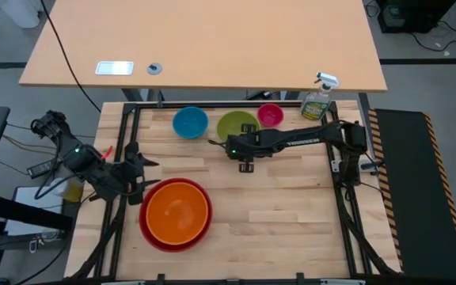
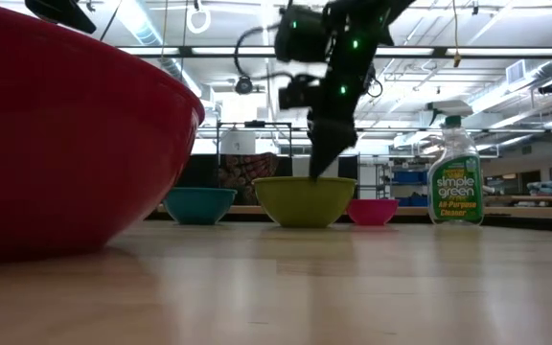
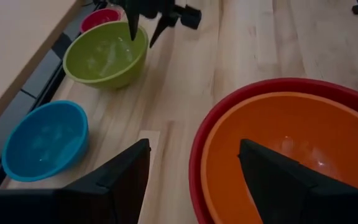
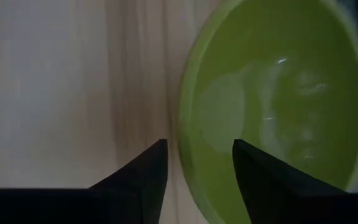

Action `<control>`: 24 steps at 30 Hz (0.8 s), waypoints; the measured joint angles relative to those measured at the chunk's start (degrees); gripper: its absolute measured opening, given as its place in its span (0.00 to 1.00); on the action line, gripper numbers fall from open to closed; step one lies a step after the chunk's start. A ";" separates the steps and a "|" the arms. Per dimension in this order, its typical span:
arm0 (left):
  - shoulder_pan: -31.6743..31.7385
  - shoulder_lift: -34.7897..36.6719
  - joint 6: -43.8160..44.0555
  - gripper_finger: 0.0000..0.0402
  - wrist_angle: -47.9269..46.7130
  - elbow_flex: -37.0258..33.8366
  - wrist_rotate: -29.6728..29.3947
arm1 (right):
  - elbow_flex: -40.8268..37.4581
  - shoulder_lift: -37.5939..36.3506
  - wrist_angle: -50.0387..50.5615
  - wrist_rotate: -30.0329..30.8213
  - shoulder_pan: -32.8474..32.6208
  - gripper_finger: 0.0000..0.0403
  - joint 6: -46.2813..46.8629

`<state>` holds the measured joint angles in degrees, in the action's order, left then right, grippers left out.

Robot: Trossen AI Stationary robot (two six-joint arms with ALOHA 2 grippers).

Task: Nest bowls inside each other
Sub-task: Stack the green bowl on top of the orange bowl

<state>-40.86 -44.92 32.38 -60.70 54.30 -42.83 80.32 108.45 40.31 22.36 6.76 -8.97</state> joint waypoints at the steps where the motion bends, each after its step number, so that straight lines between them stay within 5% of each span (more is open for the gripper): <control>1: 0.21 0.01 0.00 0.63 0.01 0.00 0.00 | -0.39 0.56 -0.41 -0.54 0.30 0.47 -0.02; 9: 0.28 -0.03 0.02 0.63 -0.05 0.00 0.00 | -0.61 7.78 -2.40 0.95 1.82 0.46 -1.47; 18: 0.28 -0.05 -0.30 0.63 -0.08 0.00 0.00 | -0.61 9.97 0.16 5.70 0.32 0.07 -1.00; 24: 0.28 -0.05 -0.46 0.63 -0.18 0.00 0.00 | -0.63 6.58 1.96 8.50 -4.08 0.09 -1.08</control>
<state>-40.58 -44.97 31.92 -60.88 54.30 -42.83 79.69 115.03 42.27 30.86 2.68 -10.05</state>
